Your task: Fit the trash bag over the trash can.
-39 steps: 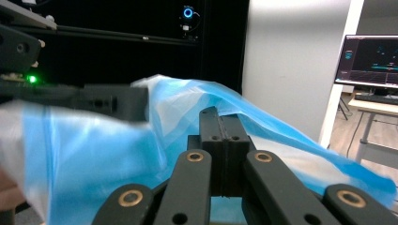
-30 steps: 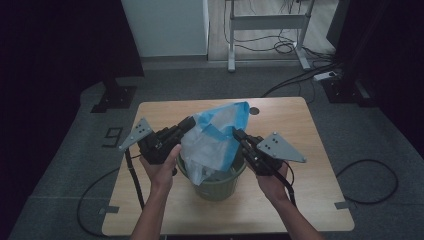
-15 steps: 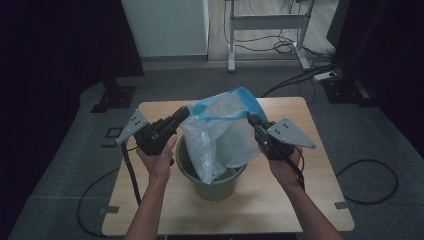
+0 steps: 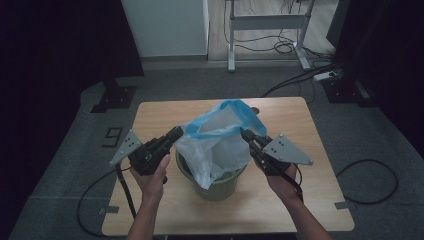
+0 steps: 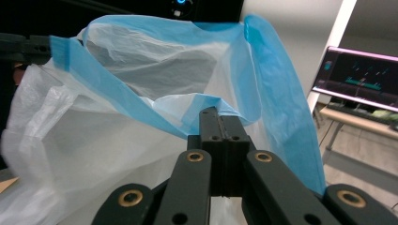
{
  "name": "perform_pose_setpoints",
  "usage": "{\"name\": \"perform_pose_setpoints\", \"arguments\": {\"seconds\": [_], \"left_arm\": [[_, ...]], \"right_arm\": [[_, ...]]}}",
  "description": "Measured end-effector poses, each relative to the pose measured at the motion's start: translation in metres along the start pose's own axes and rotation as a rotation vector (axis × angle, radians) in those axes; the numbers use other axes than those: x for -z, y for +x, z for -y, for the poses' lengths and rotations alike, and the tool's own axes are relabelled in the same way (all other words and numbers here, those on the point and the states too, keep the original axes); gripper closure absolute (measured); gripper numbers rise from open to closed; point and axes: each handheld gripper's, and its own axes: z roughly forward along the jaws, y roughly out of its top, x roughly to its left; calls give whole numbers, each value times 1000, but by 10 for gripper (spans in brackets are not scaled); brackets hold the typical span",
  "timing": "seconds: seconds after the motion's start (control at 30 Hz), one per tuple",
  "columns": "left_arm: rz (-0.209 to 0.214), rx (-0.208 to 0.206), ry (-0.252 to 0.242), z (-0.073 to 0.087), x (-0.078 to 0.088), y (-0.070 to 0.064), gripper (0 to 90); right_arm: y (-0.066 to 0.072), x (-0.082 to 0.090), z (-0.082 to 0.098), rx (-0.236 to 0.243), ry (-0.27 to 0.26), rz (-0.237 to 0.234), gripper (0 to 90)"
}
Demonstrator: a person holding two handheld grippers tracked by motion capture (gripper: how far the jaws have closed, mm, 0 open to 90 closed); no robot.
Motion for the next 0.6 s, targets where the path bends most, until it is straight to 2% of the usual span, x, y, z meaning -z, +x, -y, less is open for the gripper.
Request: {"name": "perform_pose_setpoints", "arguments": {"seconds": [0.1,0.27,0.43,0.6], "left_arm": [[-4,12,12,10,7,-3,896],[-24,-4,53,26,17,-10,885],[-27,35,74,41,24,-6,881],[-26,47,81,50,31,-5,866]], "right_arm": [[9,4,9,-10,11,-16,893],[20,13,20,-47,23,-44,893],[25,19,34,-80,48,-67,893],[28,22,43,-94,64,-80,893]]}}
